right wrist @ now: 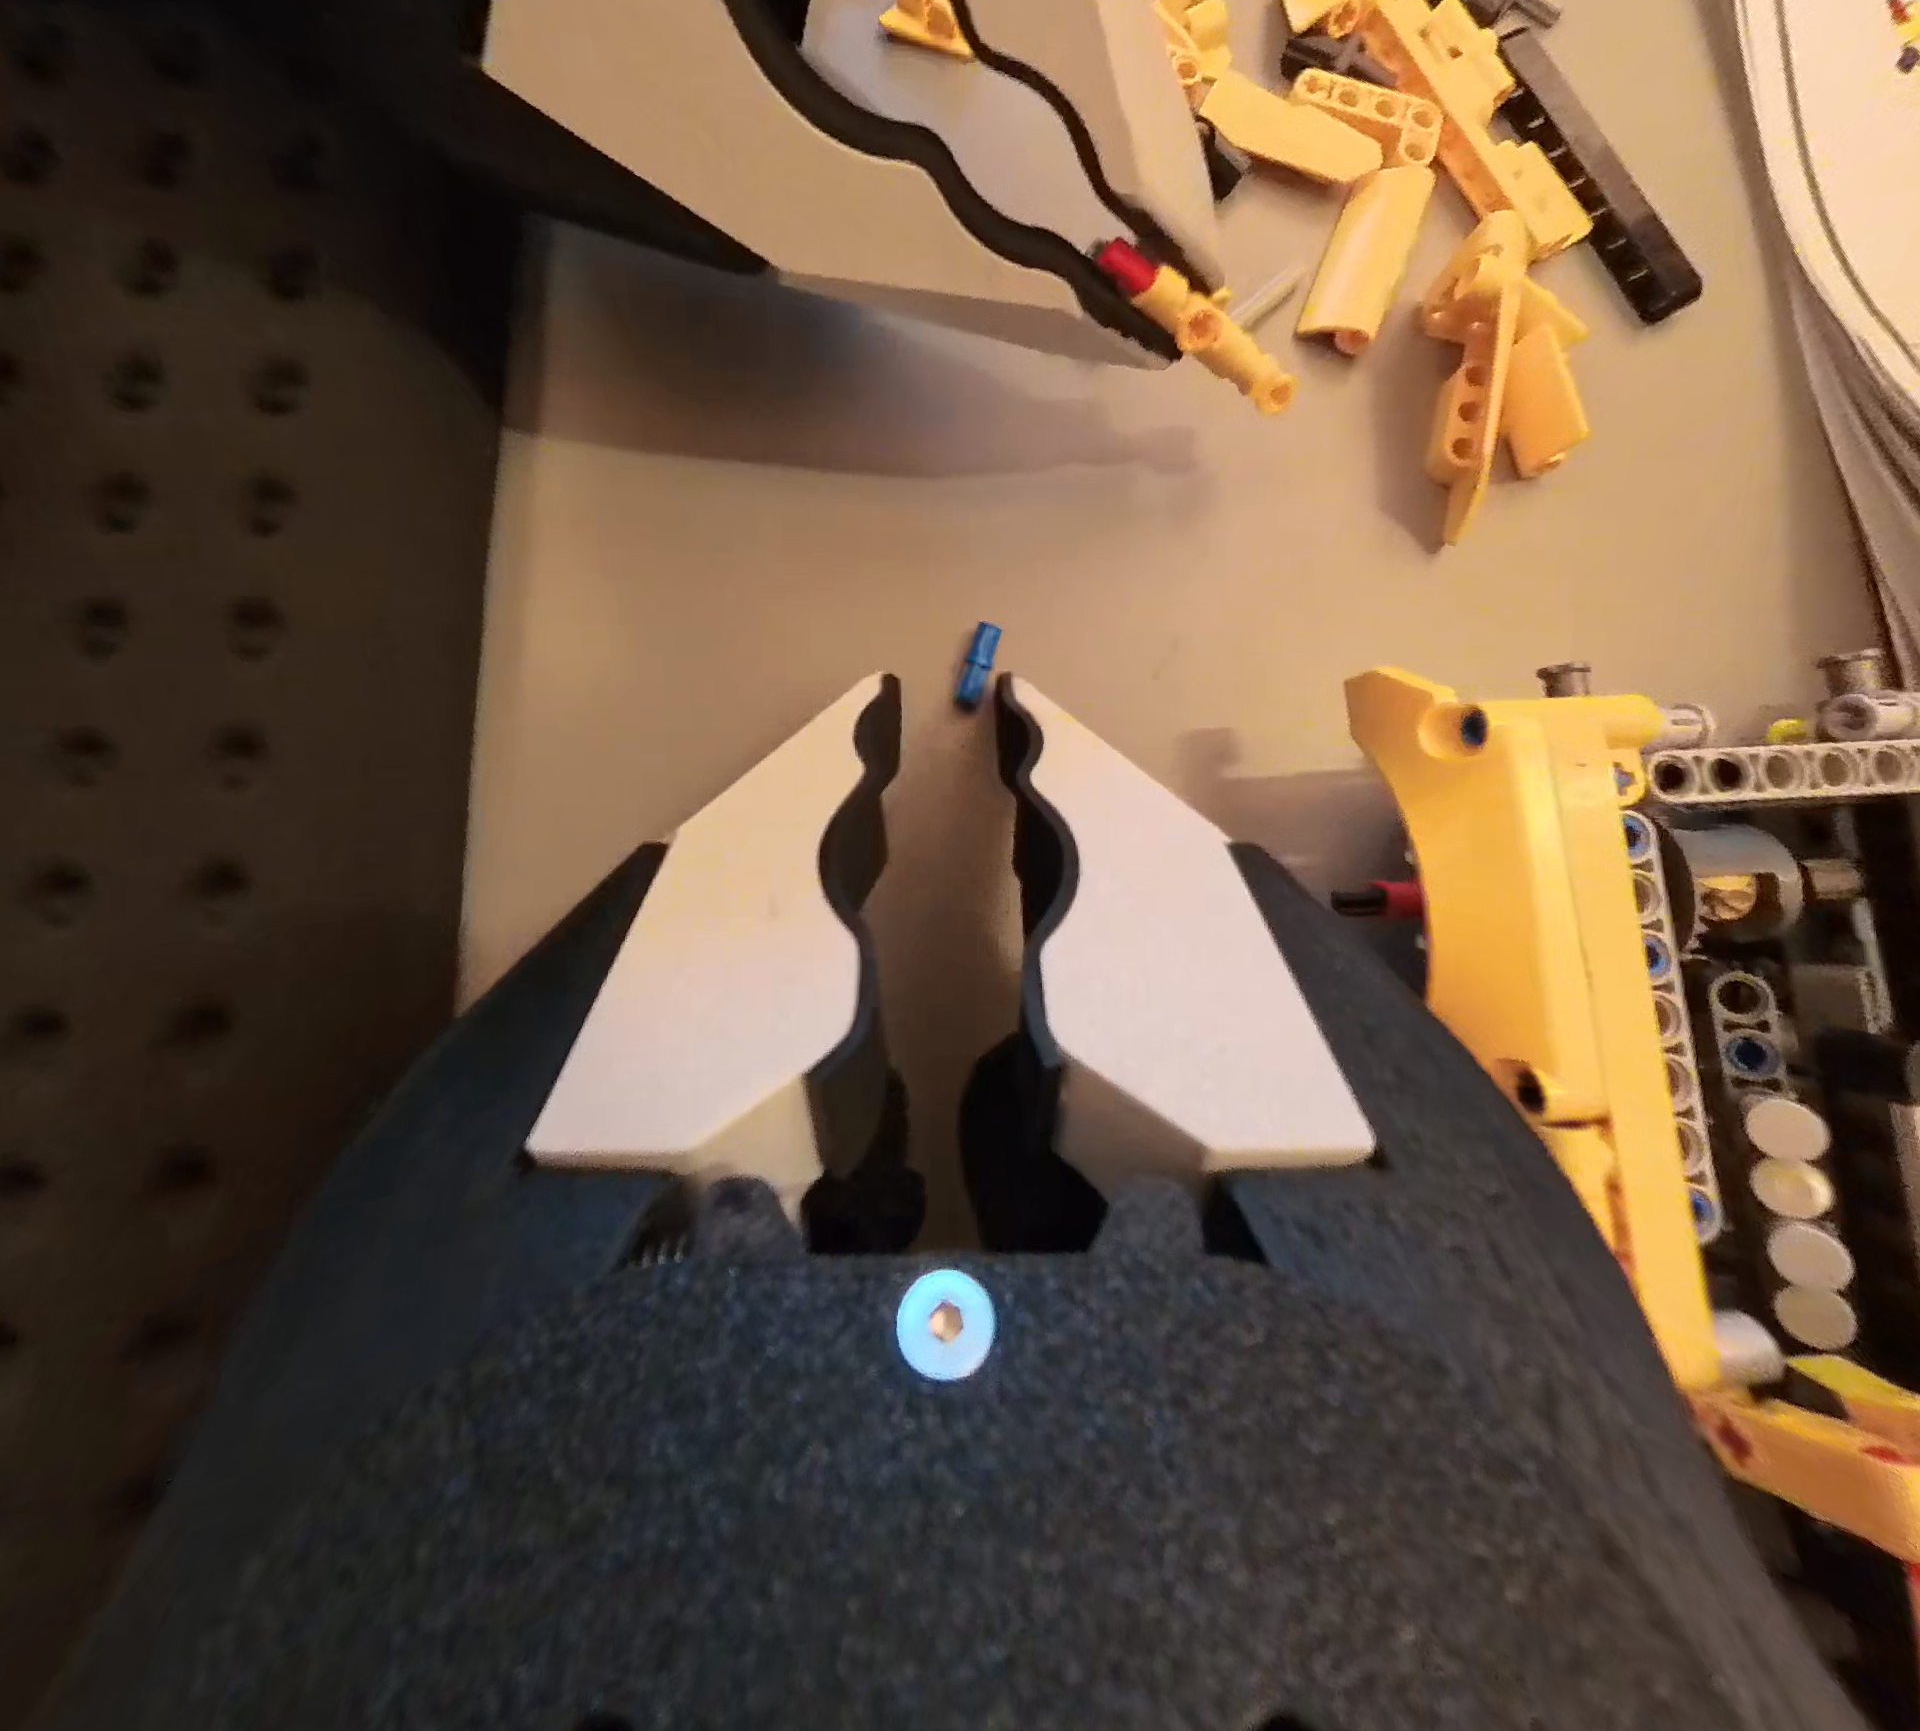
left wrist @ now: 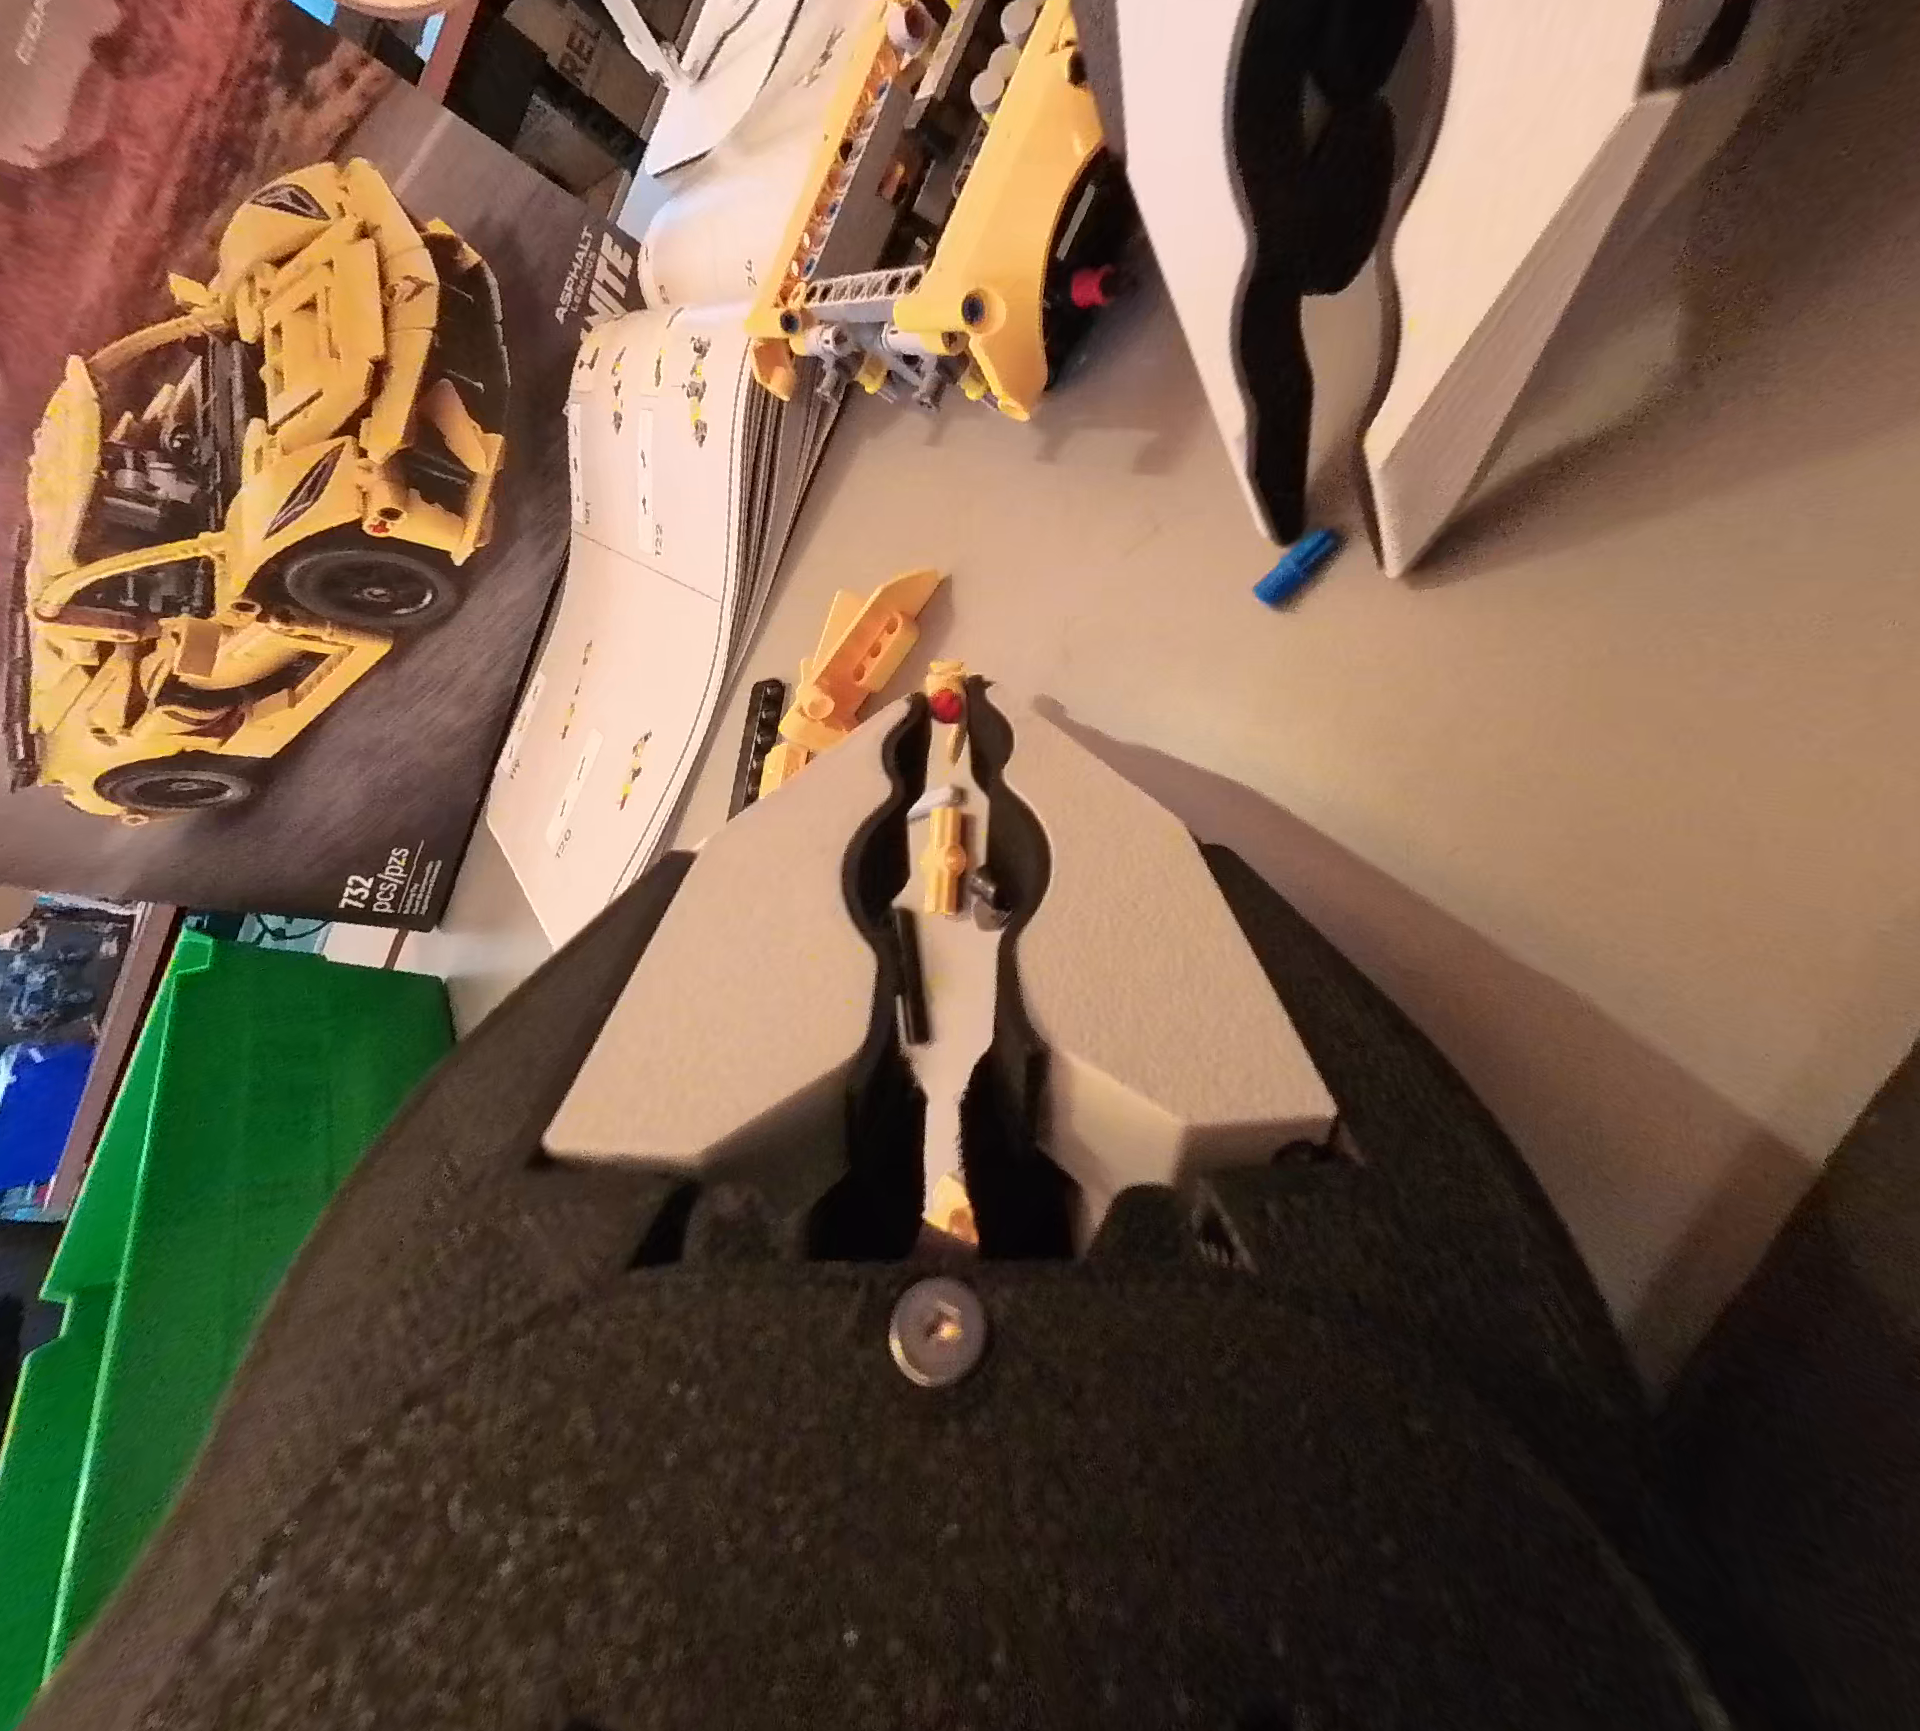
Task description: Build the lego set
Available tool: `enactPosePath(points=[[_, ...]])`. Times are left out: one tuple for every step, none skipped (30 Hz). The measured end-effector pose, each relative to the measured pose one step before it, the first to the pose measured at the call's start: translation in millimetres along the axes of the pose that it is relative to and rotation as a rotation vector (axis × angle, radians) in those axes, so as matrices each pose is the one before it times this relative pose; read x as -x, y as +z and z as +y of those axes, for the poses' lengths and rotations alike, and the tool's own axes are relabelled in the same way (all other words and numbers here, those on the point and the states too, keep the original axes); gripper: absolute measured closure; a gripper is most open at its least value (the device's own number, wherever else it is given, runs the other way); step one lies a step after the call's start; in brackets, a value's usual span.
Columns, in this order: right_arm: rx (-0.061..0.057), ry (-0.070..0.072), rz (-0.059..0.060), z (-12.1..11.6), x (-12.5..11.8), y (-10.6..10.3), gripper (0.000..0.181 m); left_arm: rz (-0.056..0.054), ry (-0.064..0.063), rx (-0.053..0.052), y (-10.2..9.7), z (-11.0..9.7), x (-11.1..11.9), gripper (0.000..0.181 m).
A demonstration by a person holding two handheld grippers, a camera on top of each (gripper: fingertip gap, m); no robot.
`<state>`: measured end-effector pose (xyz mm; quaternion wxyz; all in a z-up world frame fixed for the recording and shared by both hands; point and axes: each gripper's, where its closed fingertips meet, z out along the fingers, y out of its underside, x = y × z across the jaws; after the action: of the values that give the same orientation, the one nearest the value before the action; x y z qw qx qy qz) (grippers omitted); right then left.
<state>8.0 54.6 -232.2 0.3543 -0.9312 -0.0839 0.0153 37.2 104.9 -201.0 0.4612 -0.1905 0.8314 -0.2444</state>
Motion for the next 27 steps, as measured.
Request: enactPosePath(points=[[-0.0018, -0.0003, 0.0002, -0.68, 0.52, -0.19, 0.164, 0.0030, 0.0045, -0.0010, 0.35, -0.10, -0.77, 0.174], [0.0034, 0.0035, -0.0135, -0.39, 2.21, -0.29, 0.166, 0.0028, 0.0019, -0.0016, 0.19, -0.34, -0.61, 0.174], [0.0100, 0.0074, -0.0116, 0.72, 1.74, 0.27, 0.166, 0.0021, -0.0017, -0.0035, -0.16, -0.55, -0.14, 0.174], [0.0021, 0.0095, -0.0150, -0.42, 2.69, -0.36, 0.165, 0.0025, -0.0050, -0.0039, -0.25, -0.33, 0.03, 0.174], [-0.0027, 0.0085, -0.0340, -1.05, 6.09, 0.01, 0.166, 0.0035, -0.0060, -0.0031, -0.39, -0.19, -0.06, 0.174], [-0.0065, 0.0067, -0.0349, -2.04, 6.51, 1.13, 0.165, 0.0025, -0.0054, -0.0023, -0.25, 0.03, 0.21, 0.174], [-0.0117, 0.0006, -0.0261, -3.14, 5.37, 1.31, 0.164, 0.0010, -0.0046, -0.0018, -0.19, -0.01, 0.30, 0.174], [-0.0179, -0.0089, -0.0220, -4.36, 4.61, 0.45, 0.164, -0.0006, -0.0040, -0.0009, -0.09, 0.10, 0.67, 0.174], [-0.0011, -0.0209, 0.0173, -2.23, -2.74, -1.33, 0.164, -0.0038, -0.0035, 0.0023, -0.18, 0.60, 1.14, 0.174], [0.0099, -0.0309, 0.0430, -0.65, -8.10, -2.79, 0.164, -0.0058, -0.0023, 0.0045, -0.19, 1.32, 1.53, 0.174], [0.0063, -0.0277, 0.0391, -0.87, -8.60, -2.37, 0.166, -0.0089, -0.0016, 0.0064, -0.48, 2.04, 2.18, 0.174], [0.0088, -0.0127, 0.0112, -0.81, -4.74, -0.48, 0.168, -0.0136, -0.0033, 0.0099, -0.80, 3.16, 3.39, 0.175], [0.0185, 0.0102, -0.0296, 0.03, 1.75, 1.57, 0.170, -0.0176, -0.0051, 0.0128, -1.00, 4.03, 4.38, 0.174], [0.0216, 0.0243, -0.0557, -0.44, 6.47, 2.95, 0.169, -0.0180, -0.0078, 0.0146, -1.11, 5.04, 4.75, 0.174], [0.0172, 0.0204, -0.0631, -0.81, 8.93, 3.79, 0.165, -0.0130, -0.0126, 0.0131, -1.15, 5.31, 4.17, 0.174], [0.0130, 0.0086, -0.0438, -0.09, 7.74, 3.92, 0.162, -0.0078, -0.0148, 0.0087, -1.10, 4.50, 3.11, 0.174], [0.0116, -0.0074, -0.0036, 1.28, 3.42, 3.18, 0.161, -0.0069, -0.0112, 0.0041, -1.24, 3.10, 2.46, 0.174], [0.0057, -0.0185, 0.0205, 1.29, 0.63, 1.83, 0.162, -0.0068, -0.0066, 0.0000, -1.05, 1.72, 2.00, 0.174], [-0.0028, -0.0146, 0.0161, 0.34, 0.44, 1.04, 0.163, -0.0032, -0.0042, -0.0018, -0.65, 0.51, 0.96, 0.174], [-0.0110, -0.0043, 0.0098, -1.03, -0.26, 0.66, 0.164, 0.0008, -0.0013, -0.0024, -0.08, -0.21, -0.09, 0.174], [-0.0035, 0.0035, 0.0062, -0.44, -1.67, 0.60, 0.166, 0.0007, 0.0028, -0.0023, 0.25, -0.71, -0.52, 0.174], [0.0011, 0.0057, -0.0010, -0.33, -1.50, 0.08, 0.166, 0.0001, 0.0056, -0.0015, 0.10, -0.73, -0.57, 0.174], [0.0028, 0.0074, 0.0114, -0.11, -3.53, -0.47, 0.164, 0.0004, 0.0053, -0.0005, 0.06, -0.46, -0.63, 0.174], [0.0033, 0.0049, 0.0121, 0.40, -3.35, -1.04, 0.163, 0.0007, 0.0030, -0.0006, 0.00, -0.23, -0.35, 0.174], [0.0055, 0.0035, 0.0025, 0.99, -1.37, -1.44, 0.163, 0.0008, -0.0008, -0.0013, -0.16, -0.06, -0.06, 0.174], [0.0131, 0.0029, 0.0153, 2.39, -3.16, -1.87, 0.163, 0.0009, -0.0042, -0.0023, -0.12, -0.24, 0.22, 0.174], [0.0133, -0.0016, 0.0197, 3.15, -3.68, -2.25, 0.163, 0.0027, -0.0050, -0.0032, -0.12, -0.35, 0.04, 0.174]])
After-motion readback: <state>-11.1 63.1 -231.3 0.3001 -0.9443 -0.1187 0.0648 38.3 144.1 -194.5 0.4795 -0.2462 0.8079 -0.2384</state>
